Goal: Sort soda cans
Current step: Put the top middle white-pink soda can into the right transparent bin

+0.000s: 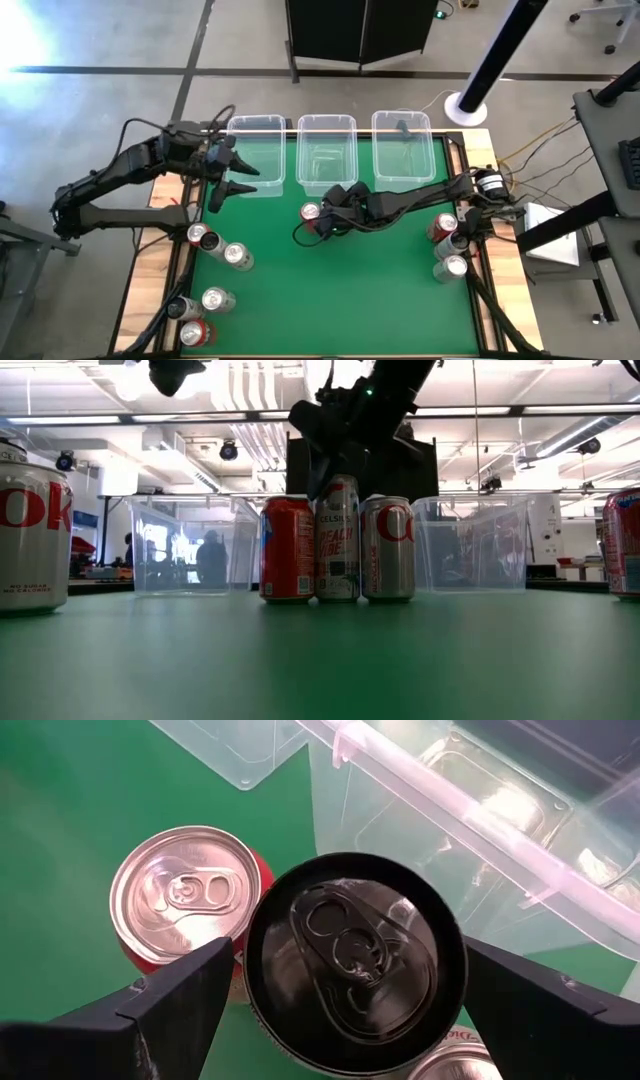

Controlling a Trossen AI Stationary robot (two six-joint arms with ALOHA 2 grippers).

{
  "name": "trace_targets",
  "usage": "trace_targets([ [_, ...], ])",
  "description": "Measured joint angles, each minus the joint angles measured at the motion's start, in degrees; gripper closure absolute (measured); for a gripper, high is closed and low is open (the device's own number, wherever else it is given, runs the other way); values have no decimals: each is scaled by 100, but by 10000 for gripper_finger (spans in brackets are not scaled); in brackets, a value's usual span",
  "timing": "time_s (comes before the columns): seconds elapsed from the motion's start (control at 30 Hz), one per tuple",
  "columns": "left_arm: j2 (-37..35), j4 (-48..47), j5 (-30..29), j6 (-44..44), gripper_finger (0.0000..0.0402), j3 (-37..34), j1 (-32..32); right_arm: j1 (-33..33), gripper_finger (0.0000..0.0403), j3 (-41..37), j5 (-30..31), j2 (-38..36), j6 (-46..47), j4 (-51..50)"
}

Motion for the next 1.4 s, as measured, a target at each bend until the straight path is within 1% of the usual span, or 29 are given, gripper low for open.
trace_targets([
  [0.1, -231, 214, -1, -140, 207, -111, -11, -8, 69, 0, 0, 0, 0, 1],
  [0.23, -577, 600, 5, -348, 207, -362, -11, -26, 122, 0, 0, 0, -23, 10],
  [0.33, -813, 956, 40, -509, 207, -574, -11, -24, 154, 0, 2, 0, -54, 12],
  [0.37, -880, 1085, 96, -599, 207, -632, -14, -24, 156, 0, 1, 0, -62, 13],
  [0.53, -1129, 1812, 779, -844, 207, -988, -21, -4, 156, 29, -19, -2, -200, -4],
  [0.7, -1325, 2398, 733, -1141, 207, -1353, -15, 92, 152, 127, -270, -87, -370, -113],
  [0.93, -1565, 2463, 733, -1142, 207, -1545, -15, 322, 154, 208, -693, -267, -438, -134],
  [1.03, -1632, 2374, 741, -1184, 207, -1689, -15, 456, 152, 208, -1106, -406, -523, -156],
  [1.13, -1631, 2027, 740, -1192, 207, -1706, -15, 623, 154, 208, -1586, -577, -610, -122],
  [1.2, -1661, 1789, 739, -1096, 207, -1645, -15, 736, 155, 208, -1653, -712, -698, -136],
  [1.3, -1795, 1744, 740, -1083, 207, -1606, -15, 854, 155, 208, -1630, -1049, -854, -150],
  [1.4, -1975, 1712, 737, -1123, 207, -1633, -15, 932, 153, 208, -1388, -1516, -1061, -174],
])
